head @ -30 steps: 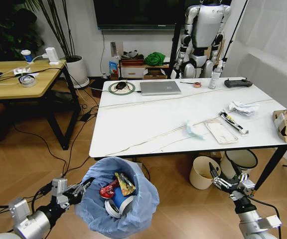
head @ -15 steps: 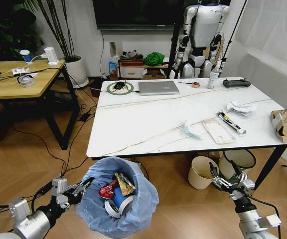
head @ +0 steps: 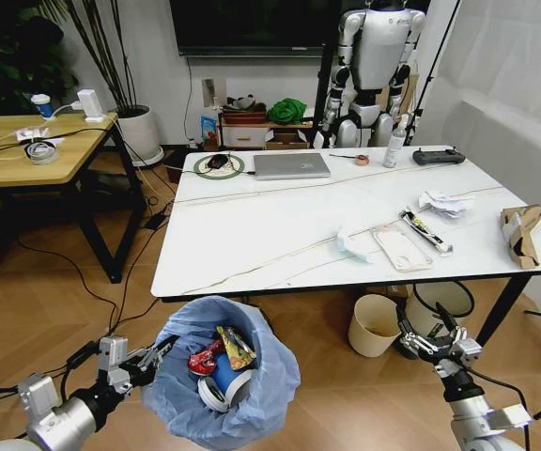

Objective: Pick up the trash bin and place the trash from the table into it.

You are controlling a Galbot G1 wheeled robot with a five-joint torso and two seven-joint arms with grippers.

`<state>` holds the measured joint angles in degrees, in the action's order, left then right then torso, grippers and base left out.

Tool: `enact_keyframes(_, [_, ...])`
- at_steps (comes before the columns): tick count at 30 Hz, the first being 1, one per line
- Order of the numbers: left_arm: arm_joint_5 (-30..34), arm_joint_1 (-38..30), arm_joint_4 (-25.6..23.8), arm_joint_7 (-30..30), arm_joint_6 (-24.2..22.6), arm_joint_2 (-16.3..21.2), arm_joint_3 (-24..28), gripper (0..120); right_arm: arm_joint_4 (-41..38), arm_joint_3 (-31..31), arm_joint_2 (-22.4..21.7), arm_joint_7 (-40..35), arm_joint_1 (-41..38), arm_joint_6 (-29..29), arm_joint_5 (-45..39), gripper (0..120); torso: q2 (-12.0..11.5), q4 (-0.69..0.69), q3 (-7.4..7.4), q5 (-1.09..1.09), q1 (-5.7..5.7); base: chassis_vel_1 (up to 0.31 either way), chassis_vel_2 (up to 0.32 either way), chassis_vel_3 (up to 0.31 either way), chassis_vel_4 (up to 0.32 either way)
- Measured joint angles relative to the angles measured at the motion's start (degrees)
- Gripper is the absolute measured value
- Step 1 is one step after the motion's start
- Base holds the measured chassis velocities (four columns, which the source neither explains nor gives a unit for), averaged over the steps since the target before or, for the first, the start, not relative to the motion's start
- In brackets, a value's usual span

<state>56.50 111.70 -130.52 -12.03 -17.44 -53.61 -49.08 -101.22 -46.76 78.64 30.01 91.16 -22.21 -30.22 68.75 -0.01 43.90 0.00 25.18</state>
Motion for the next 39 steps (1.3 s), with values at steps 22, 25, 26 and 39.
enact_keyframes(22, [0.18, -0.61, 0.63, 0.44, -0.12, 0.57, 0.56, 0, 0.75, 0.09, -0.19, 0.01, -0.51, 0.34, -0.34, 100, 0.0, 0.0, 0.0, 0.0, 0.0, -0.046, -0.042, 0.054, 0.05])
enact_keyframes(25, [0.18, -0.67, 0.75, 0.48, -0.13, 0.57, 0.64, 0, 0.98, 0.02, -0.25, 0.02, -0.6, 0.32, -0.42, 100, 0.0, 0.0, 0.0, -0.01, 0.0, -0.059, -0.082, 0.056, 0.063])
enact_keyframes(26, [0.18, -0.68, 0.76, 0.49, -0.13, 0.58, 0.65, 0, 1.01, 0.02, -0.26, 0.02, -0.62, 0.32, -0.44, 100, 0.0, 0.0, 0.0, -0.01, 0.0, -0.057, -0.089, 0.057, 0.06])
enact_keyframes(39, [0.42, -0.92, 0.86, 0.74, -0.23, 0.82, 0.72, 0, 1.58, 0.15, -0.36, 0.1, -1.16, 0.34, -0.78, 100, 0.0, 0.01, 0.0, 0.01, 0.0, -0.07, -0.066, 0.065, 0.069])
